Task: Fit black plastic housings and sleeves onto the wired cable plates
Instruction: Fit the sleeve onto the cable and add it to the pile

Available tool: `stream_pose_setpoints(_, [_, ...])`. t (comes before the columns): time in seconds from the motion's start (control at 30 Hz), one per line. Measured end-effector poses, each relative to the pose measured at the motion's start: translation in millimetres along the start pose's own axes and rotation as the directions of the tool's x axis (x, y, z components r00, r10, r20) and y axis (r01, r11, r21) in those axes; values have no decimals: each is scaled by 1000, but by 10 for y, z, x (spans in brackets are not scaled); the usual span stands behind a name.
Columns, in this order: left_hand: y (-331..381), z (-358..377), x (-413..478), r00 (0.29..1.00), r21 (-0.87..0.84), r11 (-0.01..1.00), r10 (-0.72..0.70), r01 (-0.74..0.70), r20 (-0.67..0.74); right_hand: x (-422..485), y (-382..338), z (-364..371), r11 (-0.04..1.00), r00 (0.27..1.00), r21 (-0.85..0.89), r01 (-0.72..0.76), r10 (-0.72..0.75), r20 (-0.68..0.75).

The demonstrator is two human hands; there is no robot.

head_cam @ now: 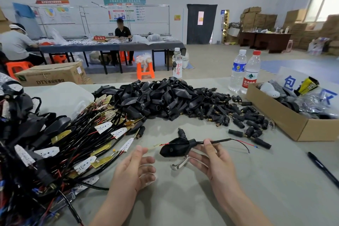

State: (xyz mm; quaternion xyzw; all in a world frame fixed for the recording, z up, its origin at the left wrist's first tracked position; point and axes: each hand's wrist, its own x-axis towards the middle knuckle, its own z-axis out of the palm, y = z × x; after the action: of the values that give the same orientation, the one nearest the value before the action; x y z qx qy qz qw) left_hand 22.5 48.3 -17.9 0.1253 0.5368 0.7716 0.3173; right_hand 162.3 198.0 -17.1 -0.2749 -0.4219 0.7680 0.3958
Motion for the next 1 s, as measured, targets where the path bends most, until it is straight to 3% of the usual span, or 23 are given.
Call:
stream_pose_setpoints(0.43, [23, 6, 17, 995, -135, 990, -58, 47, -79, -2, -7, -19, 999, 998, 1, -32, 32, 58])
stream_pose_setpoints(0.7, [16, 12, -12, 999, -80, 996, -37, 38, 5, -48, -24, 7, 997, 995, 31, -65, 62, 72])
stream_pose_setpoints(1.0, [-76, 133, -82, 982, 238, 953, 184, -187, 37, -162, 49, 140, 983, 967, 57, -173, 159, 197])
